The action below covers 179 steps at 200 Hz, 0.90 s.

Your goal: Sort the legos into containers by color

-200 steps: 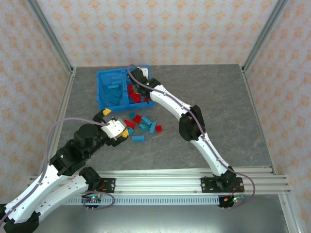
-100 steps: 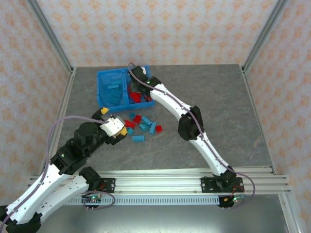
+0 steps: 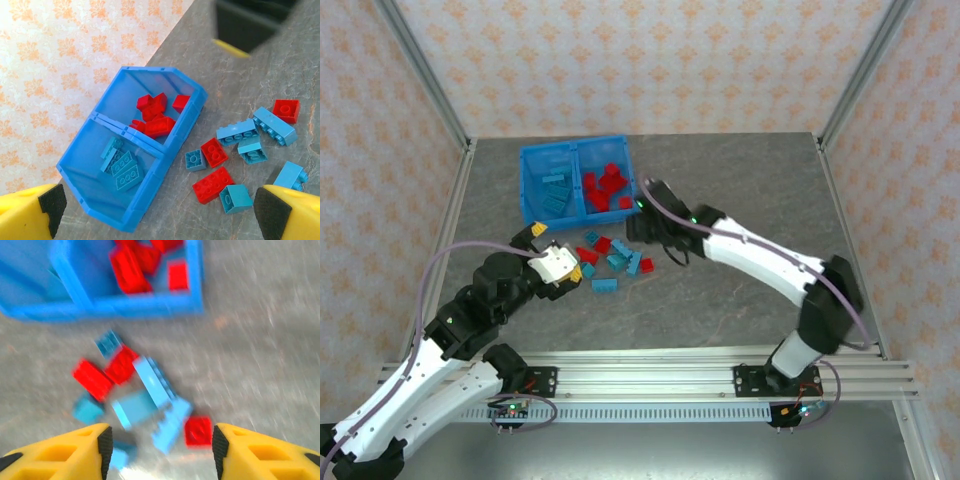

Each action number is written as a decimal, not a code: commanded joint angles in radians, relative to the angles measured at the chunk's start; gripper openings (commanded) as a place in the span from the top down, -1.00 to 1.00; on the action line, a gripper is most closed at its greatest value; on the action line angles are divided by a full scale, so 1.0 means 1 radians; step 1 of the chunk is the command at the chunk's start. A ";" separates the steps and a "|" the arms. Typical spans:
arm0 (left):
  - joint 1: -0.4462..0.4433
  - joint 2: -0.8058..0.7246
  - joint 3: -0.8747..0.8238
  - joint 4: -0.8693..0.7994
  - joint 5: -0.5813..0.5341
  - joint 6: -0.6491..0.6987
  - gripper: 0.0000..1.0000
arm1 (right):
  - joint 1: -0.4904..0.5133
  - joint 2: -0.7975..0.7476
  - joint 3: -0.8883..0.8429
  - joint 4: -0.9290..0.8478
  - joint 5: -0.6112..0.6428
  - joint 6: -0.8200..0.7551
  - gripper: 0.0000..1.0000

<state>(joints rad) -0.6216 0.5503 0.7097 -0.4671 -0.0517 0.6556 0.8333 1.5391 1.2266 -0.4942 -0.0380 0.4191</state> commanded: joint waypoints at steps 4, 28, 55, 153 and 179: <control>0.005 0.004 -0.001 -0.006 0.013 0.015 -0.99 | 0.002 -0.067 -0.243 0.147 -0.017 0.009 -0.26; 0.005 0.011 0.003 -0.011 0.003 0.013 -0.99 | 0.011 -0.067 -0.303 0.137 -0.054 -0.087 -0.36; 0.004 0.009 0.001 -0.021 0.031 0.021 -0.99 | 0.013 -0.032 -0.310 0.141 -0.057 -0.156 -0.38; -0.001 0.073 0.009 -0.072 0.150 0.078 -0.99 | -0.003 0.279 -0.081 0.141 -0.060 -0.217 -0.36; -0.001 0.073 0.009 -0.073 0.151 0.081 -0.99 | -0.026 0.293 -0.086 0.142 -0.071 -0.209 -0.14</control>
<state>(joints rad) -0.6216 0.6247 0.7097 -0.5133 0.0769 0.7162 0.8310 1.8168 1.1210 -0.3496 -0.1280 0.2146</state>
